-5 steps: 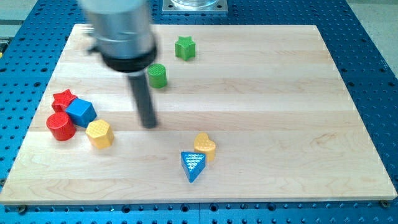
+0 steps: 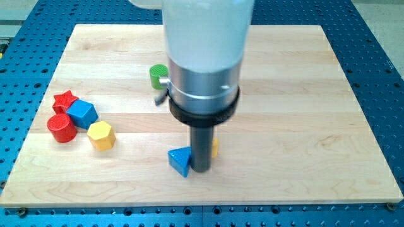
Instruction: Slide the blue triangle to the left of the yellow hexagon
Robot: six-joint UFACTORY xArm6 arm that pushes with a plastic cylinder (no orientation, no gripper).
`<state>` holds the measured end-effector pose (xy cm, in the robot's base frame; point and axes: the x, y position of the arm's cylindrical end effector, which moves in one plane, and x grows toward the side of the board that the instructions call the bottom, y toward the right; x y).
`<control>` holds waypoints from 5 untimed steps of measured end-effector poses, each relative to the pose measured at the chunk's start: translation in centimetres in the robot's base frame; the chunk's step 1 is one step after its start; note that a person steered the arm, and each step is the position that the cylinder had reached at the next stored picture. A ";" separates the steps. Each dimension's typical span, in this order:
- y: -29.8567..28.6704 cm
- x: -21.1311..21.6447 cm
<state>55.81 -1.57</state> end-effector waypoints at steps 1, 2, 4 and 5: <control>-9.1 -0.8; -4.8 3.3; -15.4 1.8; -19.7 0.1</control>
<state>55.96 -21.23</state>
